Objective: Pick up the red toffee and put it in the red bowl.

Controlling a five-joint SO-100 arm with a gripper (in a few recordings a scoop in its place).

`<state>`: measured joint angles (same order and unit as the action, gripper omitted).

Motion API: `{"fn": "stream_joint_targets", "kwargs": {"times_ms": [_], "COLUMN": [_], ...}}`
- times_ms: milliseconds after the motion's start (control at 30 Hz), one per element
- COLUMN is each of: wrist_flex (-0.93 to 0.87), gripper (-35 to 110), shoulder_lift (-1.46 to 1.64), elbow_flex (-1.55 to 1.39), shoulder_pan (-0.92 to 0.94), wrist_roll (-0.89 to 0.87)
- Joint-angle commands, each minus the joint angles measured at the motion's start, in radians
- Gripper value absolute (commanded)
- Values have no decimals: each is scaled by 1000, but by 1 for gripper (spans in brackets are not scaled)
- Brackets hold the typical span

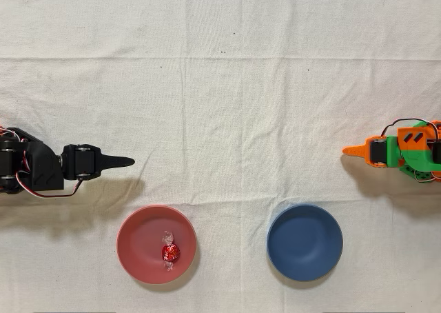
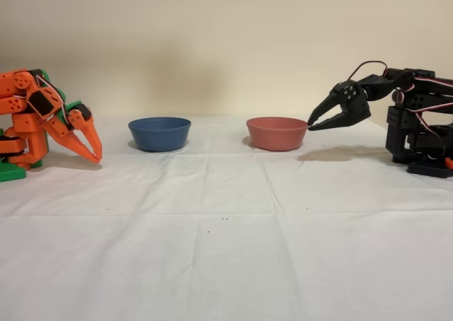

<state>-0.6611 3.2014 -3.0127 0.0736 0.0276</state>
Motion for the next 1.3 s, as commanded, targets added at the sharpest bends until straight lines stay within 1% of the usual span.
{"fn": "stream_joint_targets", "kwargs": {"times_ms": [0, 167, 333, 467, 600, 1267], "wrist_flex": [-6, -121, -222, -222, -219, -219], "gripper": [0, 0, 1, 1, 1, 1], "shoulder_lift": [14, 14, 15, 15, 15, 15], "elbow_flex": [-49, -51, -51, -51, -51, -51], "shoulder_pan": [14, 6, 6, 8, 6, 9], "wrist_roll": [-40, -92, -92, -92, 3, -2]}}
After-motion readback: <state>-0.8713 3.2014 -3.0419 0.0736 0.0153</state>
